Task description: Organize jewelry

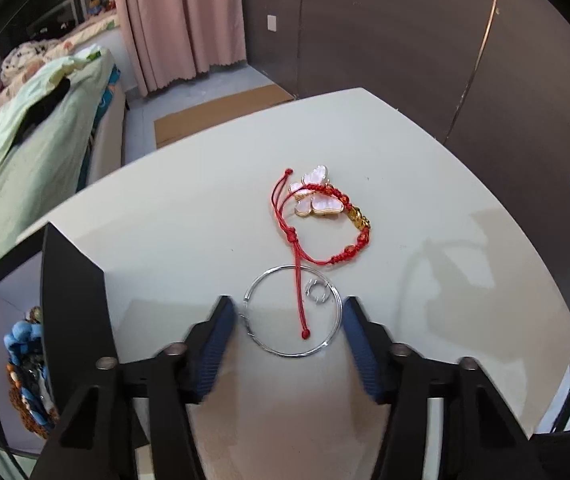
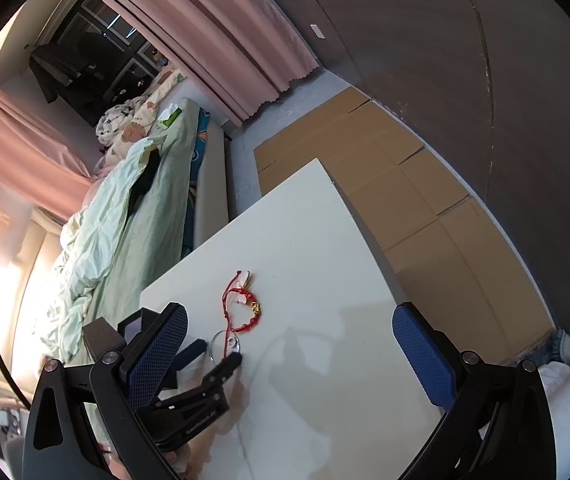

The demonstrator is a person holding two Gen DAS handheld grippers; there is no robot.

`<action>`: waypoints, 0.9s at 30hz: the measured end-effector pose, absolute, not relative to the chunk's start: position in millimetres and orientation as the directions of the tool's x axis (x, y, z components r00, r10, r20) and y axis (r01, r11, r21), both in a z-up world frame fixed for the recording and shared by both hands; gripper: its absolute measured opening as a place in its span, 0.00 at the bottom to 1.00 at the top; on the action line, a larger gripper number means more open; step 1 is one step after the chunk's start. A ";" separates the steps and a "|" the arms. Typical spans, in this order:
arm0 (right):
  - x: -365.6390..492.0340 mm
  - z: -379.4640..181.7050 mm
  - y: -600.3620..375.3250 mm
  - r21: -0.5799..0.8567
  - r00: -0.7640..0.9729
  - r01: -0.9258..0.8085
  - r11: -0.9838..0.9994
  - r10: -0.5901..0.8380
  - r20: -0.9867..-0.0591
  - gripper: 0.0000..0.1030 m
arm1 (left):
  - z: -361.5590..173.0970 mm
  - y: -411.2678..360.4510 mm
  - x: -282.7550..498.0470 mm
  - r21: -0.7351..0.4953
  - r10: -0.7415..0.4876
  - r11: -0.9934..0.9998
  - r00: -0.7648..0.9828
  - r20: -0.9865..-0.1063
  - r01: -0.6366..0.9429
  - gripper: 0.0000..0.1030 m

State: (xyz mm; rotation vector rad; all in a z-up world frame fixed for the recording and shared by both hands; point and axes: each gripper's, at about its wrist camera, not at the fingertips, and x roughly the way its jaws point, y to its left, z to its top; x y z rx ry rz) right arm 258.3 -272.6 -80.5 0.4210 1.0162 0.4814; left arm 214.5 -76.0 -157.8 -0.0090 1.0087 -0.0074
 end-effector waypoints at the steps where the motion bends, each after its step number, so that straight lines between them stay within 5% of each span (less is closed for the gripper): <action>1: 258.5 -81.4 -272.2 0.543 0.440 -0.186 0.819 0.563 -0.700 1.00 | -157.2 -74.6 214.7 -0.018 -0.017 1.000 0.530 -0.848 0.002 0.50; 14: 264.7 -95.5 -241.3 0.496 0.393 -0.239 0.834 0.551 -0.736 0.99 | -123.9 -51.9 207.9 -0.127 -0.093 0.992 0.575 -0.813 -0.020 0.49; 18: 267.4 -100.7 -223.9 0.483 0.365 -0.270 0.833 0.553 -0.749 0.77 | -108.4 -43.4 203.9 -0.157 -0.108 0.987 0.603 -0.790 -0.028 0.49; 27: 276.2 -117.6 -181.7 0.436 0.312 -0.316 0.843 0.526 -0.791 0.61 | -76.8 -4.7 191.7 -0.208 -0.098 0.974 0.666 -0.739 -0.088 0.44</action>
